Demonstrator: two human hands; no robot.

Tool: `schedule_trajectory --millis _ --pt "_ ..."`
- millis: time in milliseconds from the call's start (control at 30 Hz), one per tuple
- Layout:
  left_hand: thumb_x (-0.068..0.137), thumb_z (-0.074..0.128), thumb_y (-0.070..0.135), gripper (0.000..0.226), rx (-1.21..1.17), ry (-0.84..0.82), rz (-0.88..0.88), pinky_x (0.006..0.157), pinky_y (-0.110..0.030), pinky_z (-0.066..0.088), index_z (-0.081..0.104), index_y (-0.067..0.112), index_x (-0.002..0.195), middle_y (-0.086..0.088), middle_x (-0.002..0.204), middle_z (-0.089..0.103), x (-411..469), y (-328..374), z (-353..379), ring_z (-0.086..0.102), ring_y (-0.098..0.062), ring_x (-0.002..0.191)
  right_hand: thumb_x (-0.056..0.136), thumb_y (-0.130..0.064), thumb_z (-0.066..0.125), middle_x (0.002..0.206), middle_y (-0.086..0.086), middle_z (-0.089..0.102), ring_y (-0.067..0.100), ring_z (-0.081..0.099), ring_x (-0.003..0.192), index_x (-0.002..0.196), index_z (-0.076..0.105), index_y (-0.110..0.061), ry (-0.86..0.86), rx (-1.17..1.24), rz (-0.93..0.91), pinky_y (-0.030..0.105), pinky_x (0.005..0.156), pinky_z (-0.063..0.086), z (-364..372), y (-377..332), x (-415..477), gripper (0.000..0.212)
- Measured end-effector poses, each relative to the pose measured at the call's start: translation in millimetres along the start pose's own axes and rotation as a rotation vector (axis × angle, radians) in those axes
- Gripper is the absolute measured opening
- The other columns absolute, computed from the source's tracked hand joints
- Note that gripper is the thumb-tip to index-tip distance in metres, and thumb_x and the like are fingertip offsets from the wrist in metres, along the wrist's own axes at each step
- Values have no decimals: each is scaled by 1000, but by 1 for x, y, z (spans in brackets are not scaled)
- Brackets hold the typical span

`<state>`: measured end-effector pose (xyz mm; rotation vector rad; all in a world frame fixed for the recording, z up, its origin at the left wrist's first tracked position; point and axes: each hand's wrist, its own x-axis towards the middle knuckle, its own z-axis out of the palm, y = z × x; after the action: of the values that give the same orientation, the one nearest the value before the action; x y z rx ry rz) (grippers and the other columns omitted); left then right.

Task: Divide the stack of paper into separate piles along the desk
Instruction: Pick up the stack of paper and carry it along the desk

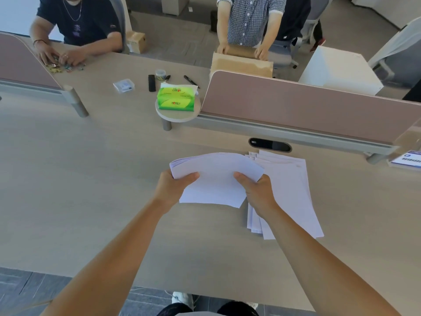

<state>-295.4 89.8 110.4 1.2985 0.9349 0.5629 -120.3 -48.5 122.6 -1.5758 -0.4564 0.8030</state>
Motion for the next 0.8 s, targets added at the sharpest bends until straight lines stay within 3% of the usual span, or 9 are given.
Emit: schedule_trajectory --millis 167,333,433,567,700,800 --pt "66 80 30 23 37 50 24 82 -44 57 73 21 86 -5 94 76 -16 22 -16 71 -25 89 90 -7 68 78 -17 74 -4 69 72 88 68 -31 -51 -5 -119 14 63 55 9 -29 -7 23" --pt "76 78 35 20 151 112 103 73 -35 57 74 18 86 2 88 77 -47 37 -39 73 -13 80 86 -10 73 94 -12 76 10 72 92 88 74 -33 -167 12 -202 32 81 57 24 -62 -9 23" --pt "84 75 33 17 181 241 122 63 -25 53 72 20 75 13 67 71 -70 46 -45 67 0 62 84 -13 75 92 -10 76 14 72 91 79 76 -36 -275 -7 -230 36 82 57 33 -79 -9 24" --pt "82 74 40 46 162 427 178 63 -42 55 69 -6 79 -15 75 71 -109 63 -46 66 -18 67 86 -12 73 85 -13 73 -1 70 74 83 69 -28 -461 -23 -275 17 66 57 43 -102 -13 17" --pt "86 74 28 33 90 576 178 72 -43 59 73 -5 81 -9 82 75 -146 74 -51 71 -17 72 87 -16 71 83 -13 75 6 71 79 85 71 -28 -659 -77 -298 27 73 57 55 -117 -17 12" --pt "85 75 27 26 -11 599 146 78 -47 60 75 1 87 -10 90 77 -170 75 -58 74 -25 81 93 -12 62 79 -18 75 -1 70 77 94 69 -23 -766 -29 -244 18 72 55 74 -111 -25 13"
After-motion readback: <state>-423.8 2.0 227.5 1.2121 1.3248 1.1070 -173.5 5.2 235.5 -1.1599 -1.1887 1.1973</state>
